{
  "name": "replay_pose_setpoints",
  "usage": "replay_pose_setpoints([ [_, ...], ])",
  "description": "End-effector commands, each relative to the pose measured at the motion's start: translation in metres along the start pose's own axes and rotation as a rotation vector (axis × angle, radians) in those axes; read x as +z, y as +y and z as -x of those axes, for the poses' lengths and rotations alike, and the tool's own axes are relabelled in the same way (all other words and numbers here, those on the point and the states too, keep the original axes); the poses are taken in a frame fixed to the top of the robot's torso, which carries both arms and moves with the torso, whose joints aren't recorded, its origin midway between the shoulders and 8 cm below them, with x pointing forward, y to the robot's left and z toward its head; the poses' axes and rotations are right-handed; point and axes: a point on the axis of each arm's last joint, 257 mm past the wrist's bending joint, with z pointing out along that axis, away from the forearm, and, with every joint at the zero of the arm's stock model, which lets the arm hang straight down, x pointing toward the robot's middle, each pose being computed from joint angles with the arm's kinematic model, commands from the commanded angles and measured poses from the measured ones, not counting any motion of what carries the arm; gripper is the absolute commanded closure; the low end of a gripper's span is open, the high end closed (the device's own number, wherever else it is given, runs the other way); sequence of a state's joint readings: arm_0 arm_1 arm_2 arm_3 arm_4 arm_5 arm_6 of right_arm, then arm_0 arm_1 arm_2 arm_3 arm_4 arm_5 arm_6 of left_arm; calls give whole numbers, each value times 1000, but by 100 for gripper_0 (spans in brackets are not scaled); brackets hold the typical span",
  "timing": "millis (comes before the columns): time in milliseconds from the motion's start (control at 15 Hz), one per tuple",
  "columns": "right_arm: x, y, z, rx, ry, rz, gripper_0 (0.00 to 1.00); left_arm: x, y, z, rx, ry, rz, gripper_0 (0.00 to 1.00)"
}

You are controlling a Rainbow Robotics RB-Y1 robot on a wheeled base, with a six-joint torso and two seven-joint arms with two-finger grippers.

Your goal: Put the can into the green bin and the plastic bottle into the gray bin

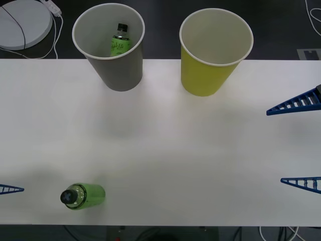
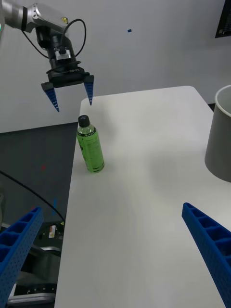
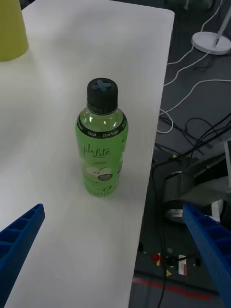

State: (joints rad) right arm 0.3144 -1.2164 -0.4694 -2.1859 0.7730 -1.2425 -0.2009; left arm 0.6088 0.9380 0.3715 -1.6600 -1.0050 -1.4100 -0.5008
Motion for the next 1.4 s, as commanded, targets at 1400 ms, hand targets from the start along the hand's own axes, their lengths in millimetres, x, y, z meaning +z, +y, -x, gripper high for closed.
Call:
replay_pose_setpoints([
  [1400, 0, 0, 0, 0, 0, 0, 0, 66, -11, -26, -54, -128, 206, 0],
])
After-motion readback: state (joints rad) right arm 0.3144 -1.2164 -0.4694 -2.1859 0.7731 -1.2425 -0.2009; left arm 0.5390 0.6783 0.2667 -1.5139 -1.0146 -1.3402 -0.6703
